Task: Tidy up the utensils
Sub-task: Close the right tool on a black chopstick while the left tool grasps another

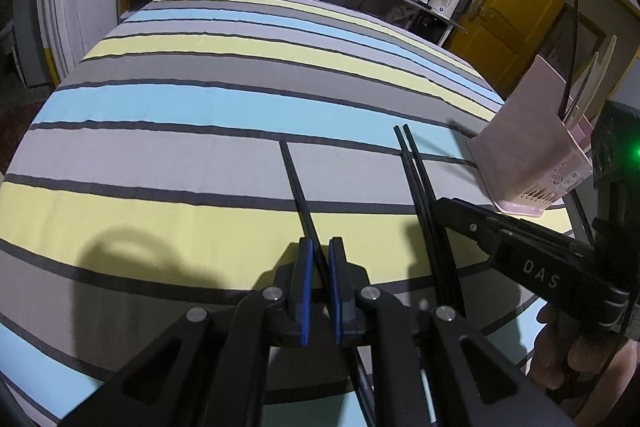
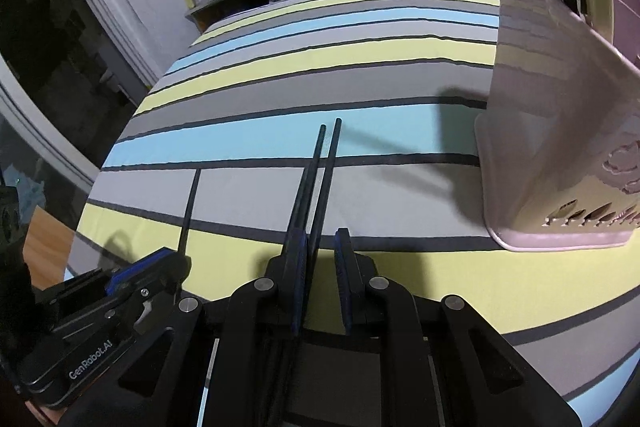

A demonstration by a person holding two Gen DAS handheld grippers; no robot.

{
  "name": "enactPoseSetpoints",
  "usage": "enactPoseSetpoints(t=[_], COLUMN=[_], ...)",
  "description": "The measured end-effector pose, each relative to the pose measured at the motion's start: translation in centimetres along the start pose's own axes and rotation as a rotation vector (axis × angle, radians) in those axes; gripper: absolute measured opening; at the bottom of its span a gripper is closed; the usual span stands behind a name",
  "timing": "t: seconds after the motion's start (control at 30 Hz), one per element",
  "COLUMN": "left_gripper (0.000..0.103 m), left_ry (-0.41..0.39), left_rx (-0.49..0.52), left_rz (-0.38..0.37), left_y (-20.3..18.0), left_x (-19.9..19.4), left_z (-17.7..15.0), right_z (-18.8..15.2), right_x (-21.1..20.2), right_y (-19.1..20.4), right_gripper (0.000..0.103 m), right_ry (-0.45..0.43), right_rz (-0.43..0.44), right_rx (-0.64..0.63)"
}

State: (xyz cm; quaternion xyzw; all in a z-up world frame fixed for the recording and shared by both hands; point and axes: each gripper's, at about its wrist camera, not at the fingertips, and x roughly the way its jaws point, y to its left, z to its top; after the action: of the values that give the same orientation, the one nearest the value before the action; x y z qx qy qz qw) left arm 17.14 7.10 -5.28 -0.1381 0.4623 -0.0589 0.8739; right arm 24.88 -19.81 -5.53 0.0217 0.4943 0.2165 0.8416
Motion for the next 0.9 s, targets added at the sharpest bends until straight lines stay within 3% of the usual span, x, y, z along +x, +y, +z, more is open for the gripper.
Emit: enactPoseSetpoints(t=[0.5, 0.57, 0.9], left_gripper=[0.011, 0.011, 0.008], left_ry=[0.008, 0.008, 0.006], left_rx=[-0.018, -0.008, 0.057], left_rz=[0.015, 0.02, 0.073], left_y=[0.0, -0.1, -1.2], left_x=[0.9, 0.9, 1.3], left_z=[1.3, 1.3, 1.8], right_z=[1.1, 1.1, 0.6], right_x=[0.9, 1.0, 0.5], right_y=[1.7, 1.9, 1.6], right_gripper=[0.012, 0.009, 0.005], right_ry=[0.028, 0.025, 0.037], right_rz=[-0.122, -0.141, -0.105], right_rx=[-0.068, -0.083, -0.077])
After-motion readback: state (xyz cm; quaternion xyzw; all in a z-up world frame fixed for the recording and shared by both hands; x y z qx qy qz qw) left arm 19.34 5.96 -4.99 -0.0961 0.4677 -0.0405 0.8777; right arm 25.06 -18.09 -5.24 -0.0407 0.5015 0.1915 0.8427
